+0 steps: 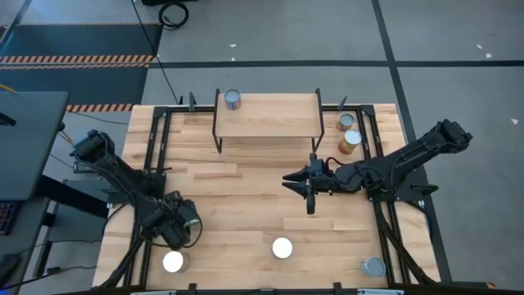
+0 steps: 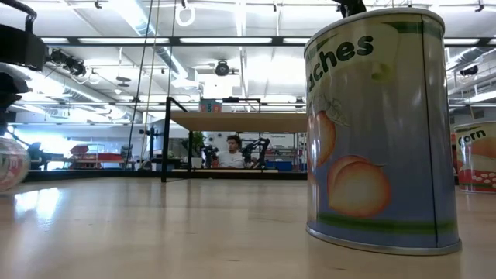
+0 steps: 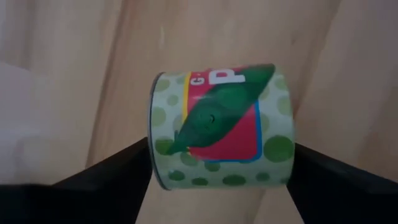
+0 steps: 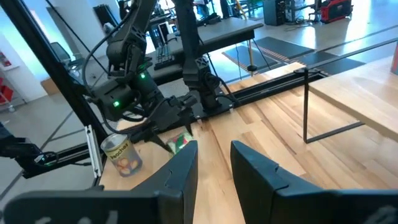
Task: Pick and place cans onto a shelf
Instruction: Put the can of peas on the shelf aligned with the can of corn
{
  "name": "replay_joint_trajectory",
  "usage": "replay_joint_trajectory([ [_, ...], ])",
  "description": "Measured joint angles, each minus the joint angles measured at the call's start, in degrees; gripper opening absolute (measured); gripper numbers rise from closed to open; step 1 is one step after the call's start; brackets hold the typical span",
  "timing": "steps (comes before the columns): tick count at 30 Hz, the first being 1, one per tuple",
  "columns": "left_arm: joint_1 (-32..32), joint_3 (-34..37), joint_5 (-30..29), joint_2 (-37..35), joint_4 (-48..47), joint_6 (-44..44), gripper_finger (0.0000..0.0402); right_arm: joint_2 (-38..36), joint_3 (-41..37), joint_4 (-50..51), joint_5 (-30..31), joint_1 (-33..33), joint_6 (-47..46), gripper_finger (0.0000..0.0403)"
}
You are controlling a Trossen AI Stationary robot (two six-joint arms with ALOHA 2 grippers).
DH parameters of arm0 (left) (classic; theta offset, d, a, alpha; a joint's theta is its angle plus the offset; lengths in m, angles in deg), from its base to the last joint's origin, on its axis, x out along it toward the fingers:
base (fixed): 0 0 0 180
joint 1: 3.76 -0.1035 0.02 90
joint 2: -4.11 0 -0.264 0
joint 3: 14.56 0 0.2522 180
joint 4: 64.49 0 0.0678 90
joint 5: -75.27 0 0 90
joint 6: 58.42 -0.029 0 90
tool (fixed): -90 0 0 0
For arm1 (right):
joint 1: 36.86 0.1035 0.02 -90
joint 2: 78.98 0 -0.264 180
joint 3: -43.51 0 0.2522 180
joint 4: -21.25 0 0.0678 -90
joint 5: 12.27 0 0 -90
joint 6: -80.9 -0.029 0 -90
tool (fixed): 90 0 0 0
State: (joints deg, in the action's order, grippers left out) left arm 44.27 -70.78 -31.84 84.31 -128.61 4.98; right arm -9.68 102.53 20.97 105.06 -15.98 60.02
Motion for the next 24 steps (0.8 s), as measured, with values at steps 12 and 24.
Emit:
replay_joint_trajectory([
  [12, -1.60, -5.49, -5.98, 1.40, -0.63, -4.86, 0.0261, -0.03, 0.00, 0.20, 2.61, 1.98, 6.11, 0.0103],
  [24, -17.18, -32.68, -33.87, 3.08, -10.89, -33.38, 0.0269, -5.55, -0.02, 3.98, 22.45, 2.22, 12.52, 0.0103],
])
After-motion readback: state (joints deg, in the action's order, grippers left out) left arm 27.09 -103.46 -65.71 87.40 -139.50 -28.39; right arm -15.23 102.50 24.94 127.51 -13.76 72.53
